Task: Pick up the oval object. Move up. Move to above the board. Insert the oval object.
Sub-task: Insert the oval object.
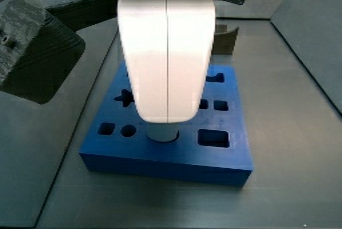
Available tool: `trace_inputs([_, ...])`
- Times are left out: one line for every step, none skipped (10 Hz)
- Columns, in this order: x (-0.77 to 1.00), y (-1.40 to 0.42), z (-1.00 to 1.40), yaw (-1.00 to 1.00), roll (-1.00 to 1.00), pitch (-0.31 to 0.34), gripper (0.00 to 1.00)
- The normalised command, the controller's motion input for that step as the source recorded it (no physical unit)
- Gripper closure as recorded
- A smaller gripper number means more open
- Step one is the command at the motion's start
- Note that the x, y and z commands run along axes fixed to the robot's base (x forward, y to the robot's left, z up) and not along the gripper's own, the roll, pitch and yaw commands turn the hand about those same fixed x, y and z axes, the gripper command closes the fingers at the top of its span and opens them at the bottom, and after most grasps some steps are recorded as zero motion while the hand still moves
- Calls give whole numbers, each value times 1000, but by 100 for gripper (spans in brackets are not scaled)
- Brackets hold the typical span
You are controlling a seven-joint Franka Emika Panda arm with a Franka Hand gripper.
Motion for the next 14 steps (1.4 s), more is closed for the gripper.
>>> trace_inputs([0, -11, -906, 0, 197, -84, 100])
trace_inputs([0, -57, -926, 0, 193, -76, 100])
trace_inputs([163, -191, -1000, 0, 144, -51, 100])
trace_inputs([426, -431, -957, 0, 151, -21, 100])
trace_inputs([731, -83, -869, -26, 0, 0, 100])
trace_inputs([626, 0, -666, -66, -103, 0, 100])
trace_inputs([180, 57, -191, 0, -76, 0, 100])
trace_inputs([0, 9, -17, 0, 6, 0, 100])
trace_inputs([-177, 9, -711, 0, 311, -90, 100])
trace_inputs([-140, 0, -806, 0, 267, -101, 100])
trace_inputs([-157, 0, -834, 0, 257, -96, 100])
trace_inputs([-166, 0, -880, 0, 236, -93, 100])
trace_inputs([-131, 0, -934, 0, 213, -81, 100])
trace_inputs([-34, -49, -977, 0, 196, -64, 100])
